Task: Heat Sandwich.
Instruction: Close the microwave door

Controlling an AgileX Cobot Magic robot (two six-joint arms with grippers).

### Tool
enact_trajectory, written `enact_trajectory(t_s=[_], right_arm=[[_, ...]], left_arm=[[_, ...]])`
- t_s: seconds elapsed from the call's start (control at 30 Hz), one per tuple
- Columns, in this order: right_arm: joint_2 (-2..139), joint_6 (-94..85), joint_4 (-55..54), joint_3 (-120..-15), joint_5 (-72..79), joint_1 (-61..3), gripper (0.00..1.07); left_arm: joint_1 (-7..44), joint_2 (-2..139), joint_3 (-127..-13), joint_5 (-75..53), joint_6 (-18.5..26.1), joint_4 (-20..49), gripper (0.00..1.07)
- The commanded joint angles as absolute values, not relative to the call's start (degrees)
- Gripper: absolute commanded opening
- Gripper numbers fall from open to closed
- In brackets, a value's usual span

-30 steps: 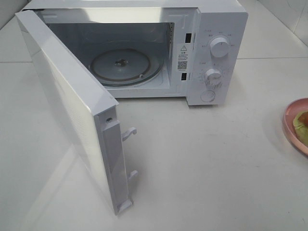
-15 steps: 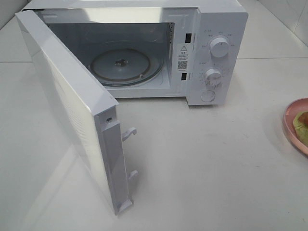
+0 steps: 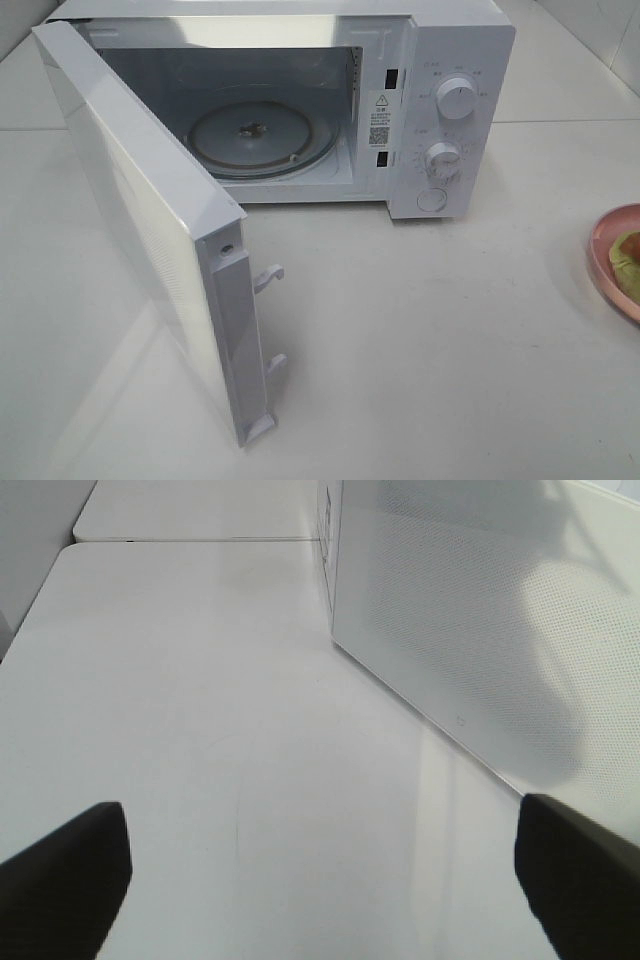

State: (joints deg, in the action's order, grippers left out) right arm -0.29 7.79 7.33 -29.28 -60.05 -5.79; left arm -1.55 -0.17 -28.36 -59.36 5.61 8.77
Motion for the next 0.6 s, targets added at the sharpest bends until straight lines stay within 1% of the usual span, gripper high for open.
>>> enact_trajectory(t_s=[0.03,0.6], right_arm=[[-1.72,7.22,7.05,-29.16,-59.53,-5.33,0.76],[-1.72,7.22,7.05,-29.16,-59.53,-5.33,0.76]], left_arm=[[-1.60,-1.78,-28.19,-58.90,5.33,8.59,0.99],[-1.60,-1.78,-28.19,-58.90,5.33,8.59,0.99]])
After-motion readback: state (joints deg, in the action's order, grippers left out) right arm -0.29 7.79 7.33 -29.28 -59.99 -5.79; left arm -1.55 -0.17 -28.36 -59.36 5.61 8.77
